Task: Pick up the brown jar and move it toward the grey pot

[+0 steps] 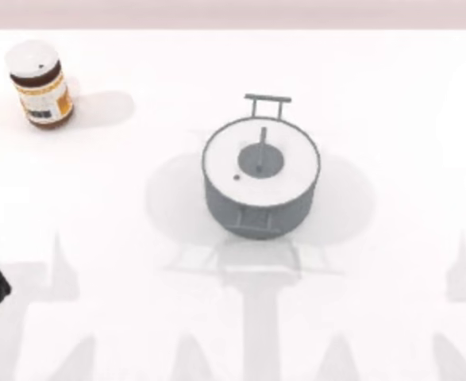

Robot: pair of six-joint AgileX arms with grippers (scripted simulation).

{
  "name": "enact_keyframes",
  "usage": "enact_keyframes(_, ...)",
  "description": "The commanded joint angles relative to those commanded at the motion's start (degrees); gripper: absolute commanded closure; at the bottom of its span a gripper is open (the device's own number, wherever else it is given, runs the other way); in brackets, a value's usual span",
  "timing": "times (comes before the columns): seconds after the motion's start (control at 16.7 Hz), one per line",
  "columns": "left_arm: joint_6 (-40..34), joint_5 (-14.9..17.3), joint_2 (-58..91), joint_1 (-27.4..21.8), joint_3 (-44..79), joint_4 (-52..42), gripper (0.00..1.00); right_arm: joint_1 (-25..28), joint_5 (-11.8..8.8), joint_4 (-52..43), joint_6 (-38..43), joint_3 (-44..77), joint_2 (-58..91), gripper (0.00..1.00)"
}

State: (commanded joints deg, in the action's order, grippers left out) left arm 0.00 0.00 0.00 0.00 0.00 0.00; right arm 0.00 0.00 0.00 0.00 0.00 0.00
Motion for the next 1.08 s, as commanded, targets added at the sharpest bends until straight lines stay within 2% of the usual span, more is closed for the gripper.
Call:
enact_keyframes(0.24, 0.3, 0.9, 1.7, 0.1, 0.5, 0.1, 0.0, 0.0, 0.0, 0.0, 0.0, 0.0, 0.0, 0.0)
enact_keyframes(0.48, 1.9, 5.6, 11.8, 0.9, 4.9, 2.1, 0.0, 0.0, 0.0, 0.0, 0.0, 0.0, 0.0, 0.0)
enact_keyframes(0.72, 4.7, 13.3, 28.7, 3.0, 13.9, 6.9, 0.0, 0.0, 0.0, 0.0, 0.0, 0.0, 0.0, 0.0)
enact_keyframes(1.08, 10.0, 28.0, 61.7, 7.6, 32.6, 17.4, 0.0, 0.0, 0.0, 0.0, 0.0, 0.0, 0.0, 0.0)
